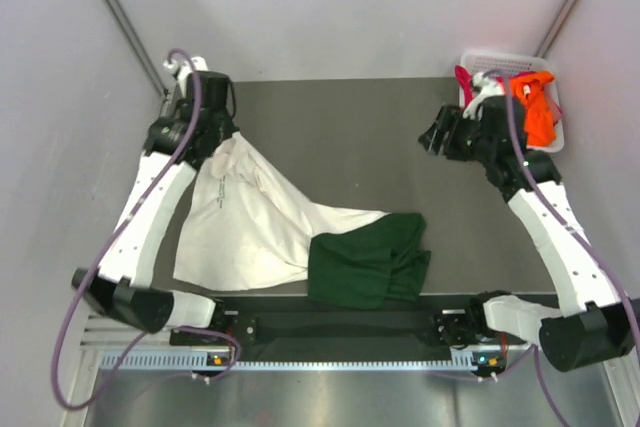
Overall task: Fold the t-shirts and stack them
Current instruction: Flatten the tshirt out
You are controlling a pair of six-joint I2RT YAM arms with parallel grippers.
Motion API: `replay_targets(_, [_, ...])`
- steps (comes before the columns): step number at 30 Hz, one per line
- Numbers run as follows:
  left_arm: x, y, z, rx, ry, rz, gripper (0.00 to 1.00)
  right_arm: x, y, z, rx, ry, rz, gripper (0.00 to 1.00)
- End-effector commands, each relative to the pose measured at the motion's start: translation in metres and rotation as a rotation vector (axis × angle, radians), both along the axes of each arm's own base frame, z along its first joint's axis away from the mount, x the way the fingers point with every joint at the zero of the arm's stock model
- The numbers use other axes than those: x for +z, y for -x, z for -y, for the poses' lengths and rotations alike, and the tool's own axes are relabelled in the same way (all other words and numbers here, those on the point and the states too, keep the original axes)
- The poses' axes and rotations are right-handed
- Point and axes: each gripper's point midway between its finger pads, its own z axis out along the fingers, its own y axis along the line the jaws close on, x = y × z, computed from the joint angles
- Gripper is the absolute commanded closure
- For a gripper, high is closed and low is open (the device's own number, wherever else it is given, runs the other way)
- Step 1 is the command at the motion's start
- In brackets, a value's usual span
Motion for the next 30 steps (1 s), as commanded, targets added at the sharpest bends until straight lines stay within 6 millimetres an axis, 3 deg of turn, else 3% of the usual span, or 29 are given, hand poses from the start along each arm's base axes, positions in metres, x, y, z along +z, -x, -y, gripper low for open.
replay_targets(1, [-0.059,-0.027,0.009,-0.051,0.057,-0.104,1.0,-0.042,0.022,-0.023,0.127,-0.038,-0.071,0.37])
replay_targets(2, [-0.069,-0.03,0.007,-0.047,0.07,-0.116,1.0,-0.067,0.035,-0.027,0.143,-0.028,-0.115,0.38])
replay_targets(3, [-0.085,-0.035,-0.002,-0.023,0.081,-0.132,1.0,-0.078,0.041,-0.03,0.155,-0.025,-0.131,0.38])
replay_targets(5, [-0.096,-0.038,-0.008,-0.012,0.114,-0.145,1.0,-0.11,0.064,-0.04,0.195,-0.015,-0.194,0.39])
replay_targets(7, [-0.104,-0.043,-0.022,0.028,0.126,-0.151,1.0,-0.127,0.084,-0.058,0.262,-0.005,-0.227,0.42])
replay_targets(9, [-0.106,-0.044,-0.035,0.054,0.156,-0.158,1.0,-0.145,0.102,-0.063,0.269,0.008,-0.27,0.43])
replay_targets(11, [-0.107,-0.045,-0.036,0.048,0.188,-0.158,1.0,-0.16,0.124,-0.074,0.295,0.007,-0.305,0.43])
replay_targets(17, [-0.103,-0.037,-0.04,0.054,0.189,-0.135,1.0,-0.184,0.16,-0.088,0.337,-0.017,-0.362,0.47])
replay_targets(26, [-0.101,-0.028,-0.041,0.049,0.177,-0.134,1.0,-0.205,0.186,-0.103,0.385,-0.036,-0.401,0.53])
replay_targets(30, [-0.096,-0.025,-0.042,0.05,0.174,-0.121,1.0,-0.215,0.184,-0.1,0.355,-0.015,-0.401,0.54])
